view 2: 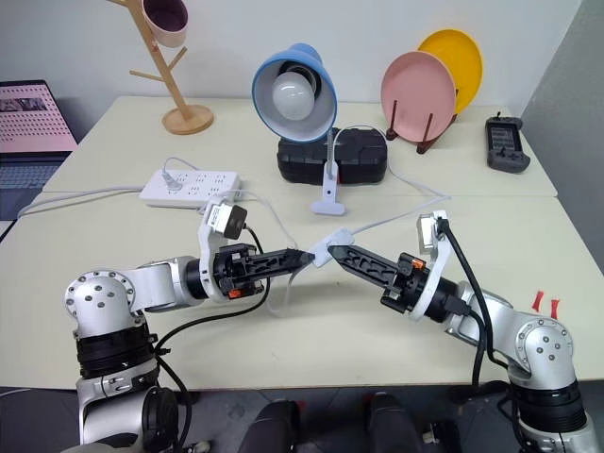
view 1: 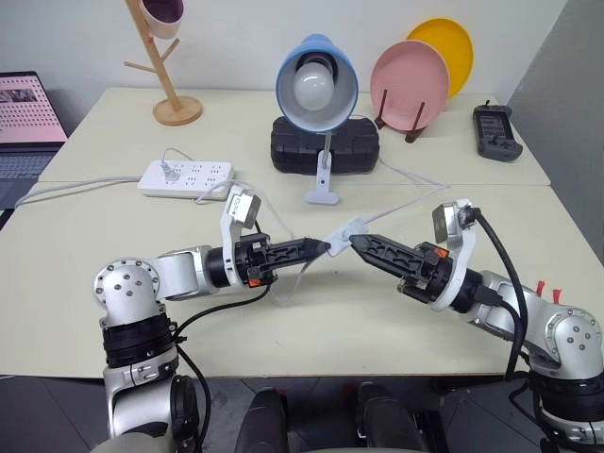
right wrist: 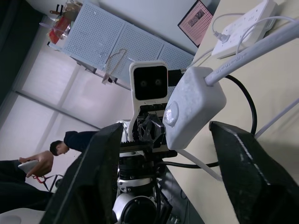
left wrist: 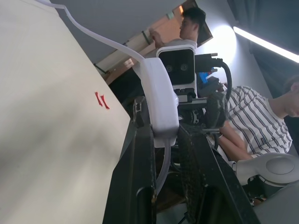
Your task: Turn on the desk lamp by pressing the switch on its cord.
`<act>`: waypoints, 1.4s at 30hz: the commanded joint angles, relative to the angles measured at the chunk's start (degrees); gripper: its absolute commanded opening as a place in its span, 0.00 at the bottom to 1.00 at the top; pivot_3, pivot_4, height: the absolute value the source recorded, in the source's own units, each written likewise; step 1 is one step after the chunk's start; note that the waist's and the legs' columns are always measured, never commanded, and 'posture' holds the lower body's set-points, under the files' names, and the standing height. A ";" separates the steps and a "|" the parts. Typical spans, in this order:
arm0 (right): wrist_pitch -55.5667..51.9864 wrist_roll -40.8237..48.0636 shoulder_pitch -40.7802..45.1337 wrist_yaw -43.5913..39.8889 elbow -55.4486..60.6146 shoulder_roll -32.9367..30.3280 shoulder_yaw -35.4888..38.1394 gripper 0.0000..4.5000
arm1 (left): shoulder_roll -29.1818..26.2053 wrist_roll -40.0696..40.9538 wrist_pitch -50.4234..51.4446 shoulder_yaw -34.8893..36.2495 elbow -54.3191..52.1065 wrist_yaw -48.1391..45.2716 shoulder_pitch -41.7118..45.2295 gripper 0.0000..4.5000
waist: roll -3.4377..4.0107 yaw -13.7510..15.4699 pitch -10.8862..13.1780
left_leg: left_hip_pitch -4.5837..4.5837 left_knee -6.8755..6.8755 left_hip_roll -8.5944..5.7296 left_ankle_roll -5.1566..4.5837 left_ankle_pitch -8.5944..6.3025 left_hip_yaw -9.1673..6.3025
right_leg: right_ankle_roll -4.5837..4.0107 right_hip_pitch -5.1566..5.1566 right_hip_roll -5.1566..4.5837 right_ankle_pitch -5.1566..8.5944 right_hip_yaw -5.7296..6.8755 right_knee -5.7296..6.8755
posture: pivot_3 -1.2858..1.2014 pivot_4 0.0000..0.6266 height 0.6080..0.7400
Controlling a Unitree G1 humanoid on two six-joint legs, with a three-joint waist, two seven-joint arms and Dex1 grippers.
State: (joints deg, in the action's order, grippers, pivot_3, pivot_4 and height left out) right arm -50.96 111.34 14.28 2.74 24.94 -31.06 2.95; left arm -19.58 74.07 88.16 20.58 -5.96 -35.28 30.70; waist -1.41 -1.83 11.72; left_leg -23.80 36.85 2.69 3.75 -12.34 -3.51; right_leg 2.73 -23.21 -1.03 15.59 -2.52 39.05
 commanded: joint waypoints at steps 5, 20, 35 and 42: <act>1.42 1.66 1.90 0.78 2.26 -0.35 -1.49 0.25 | -0.27 3.96 -2.65 -2.22 -1.88 1.10 0.07 0.08 | 0.00 -0.02 0.00 | 0.00 -0.01 0.00 0.00 0.00 0.00 | 0.00 0.00 0.00 0.00 -0.01 0.00 | 0.52 0.24 1.00; 2.19 1.66 1.95 -0.03 2.20 -0.89 -1.38 0.08 | -2.28 7.38 -5.56 -4.64 -0.42 3.95 1.09 0.08 | 0.00 -0.01 0.00 | -0.01 -0.02 0.00 0.00 0.00 0.01 | 0.03 -0.01 0.00 0.02 -0.01 -0.03 | 0.52 0.24 1.00; 3.76 1.66 2.03 0.13 2.33 1.19 -0.83 0.46 | -4.26 11.51 -7.61 -6.65 -0.72 6.40 0.99 0.08 | 0.00 -0.01 0.00 | -0.02 -0.04 0.00 0.00 0.00 0.01 | 0.06 -0.02 0.00 0.04 -0.01 -0.05 | 0.52 0.24 1.00; 3.52 1.66 2.14 0.15 2.09 1.50 -0.77 0.46 | -4.58 13.03 -8.57 -7.47 -0.69 7.64 1.03 0.08 | 0.00 -0.01 0.00 | -0.03 -0.04 0.00 0.00 0.00 0.00 | 0.07 -0.02 0.00 0.05 -0.01 -0.06 | 0.52 0.24 1.00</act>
State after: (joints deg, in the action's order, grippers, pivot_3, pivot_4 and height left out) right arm -47.98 111.51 15.48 3.36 24.99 -29.83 1.01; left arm -23.59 84.97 80.58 13.30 -5.33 -27.98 31.32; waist -1.40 -1.84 11.72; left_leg -23.82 36.80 2.69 3.74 -12.34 -3.50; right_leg 2.80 -23.23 -1.03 15.64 -2.54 39.00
